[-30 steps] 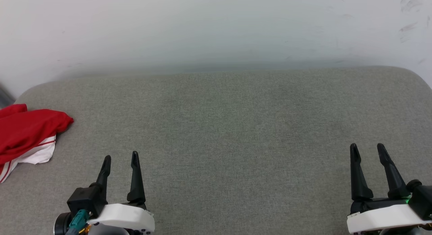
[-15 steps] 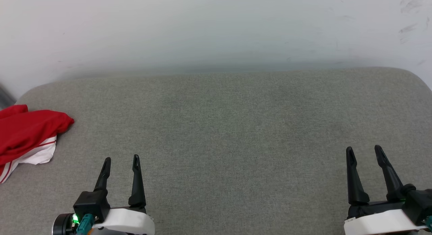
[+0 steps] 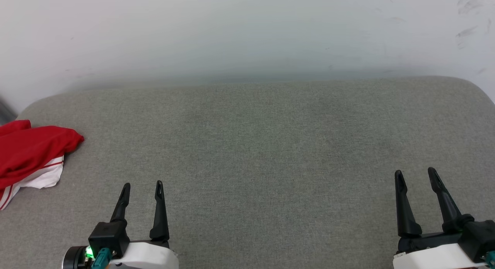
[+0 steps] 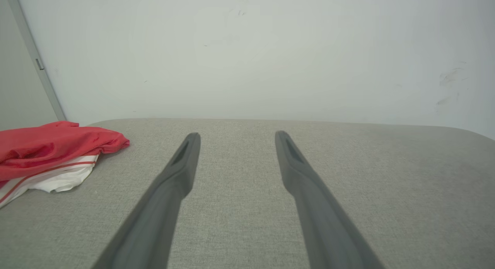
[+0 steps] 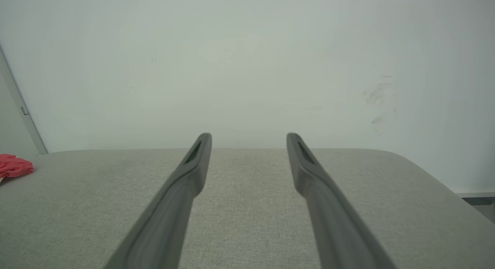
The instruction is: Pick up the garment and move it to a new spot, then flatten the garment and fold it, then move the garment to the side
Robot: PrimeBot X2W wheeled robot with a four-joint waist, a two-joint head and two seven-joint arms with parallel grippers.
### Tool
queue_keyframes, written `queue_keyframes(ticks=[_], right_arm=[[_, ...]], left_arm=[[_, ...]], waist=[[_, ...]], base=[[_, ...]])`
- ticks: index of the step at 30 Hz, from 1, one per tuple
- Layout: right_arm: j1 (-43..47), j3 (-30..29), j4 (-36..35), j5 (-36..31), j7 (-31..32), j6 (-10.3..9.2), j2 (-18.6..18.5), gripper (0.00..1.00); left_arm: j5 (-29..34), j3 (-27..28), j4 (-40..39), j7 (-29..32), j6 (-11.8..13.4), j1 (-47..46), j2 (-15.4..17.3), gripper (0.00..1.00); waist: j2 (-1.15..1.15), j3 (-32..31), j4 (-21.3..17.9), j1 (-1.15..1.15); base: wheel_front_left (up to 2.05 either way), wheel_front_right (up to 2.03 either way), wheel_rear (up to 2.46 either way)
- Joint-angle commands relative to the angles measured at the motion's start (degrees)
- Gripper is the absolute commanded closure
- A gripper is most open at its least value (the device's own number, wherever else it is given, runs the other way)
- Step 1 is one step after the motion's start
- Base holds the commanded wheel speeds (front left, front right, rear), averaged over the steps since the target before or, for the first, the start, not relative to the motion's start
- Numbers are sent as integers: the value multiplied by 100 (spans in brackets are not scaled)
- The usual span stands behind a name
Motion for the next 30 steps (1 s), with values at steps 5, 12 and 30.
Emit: queue_keyframes(ticks=[5, 12, 30], right_arm=[[61, 20, 46, 135, -12, -2, -24, 0], [57, 20, 91, 196, -12, -2, -24, 0], [98, 26, 44, 107, -12, -2, -23, 0]], left_arm=[[-52, -7, 29, -24, 8, 73, -6, 0], [-111, -27, 62, -24, 23, 69, -5, 0], [-106, 11, 71, -24, 109, -49, -5, 0]], waist=[[0, -1, -16, 0], [0, -2, -35, 0], [0, 61, 249, 0]], base=[[0, 0, 0], [0, 0, 0], [0, 0, 0]])
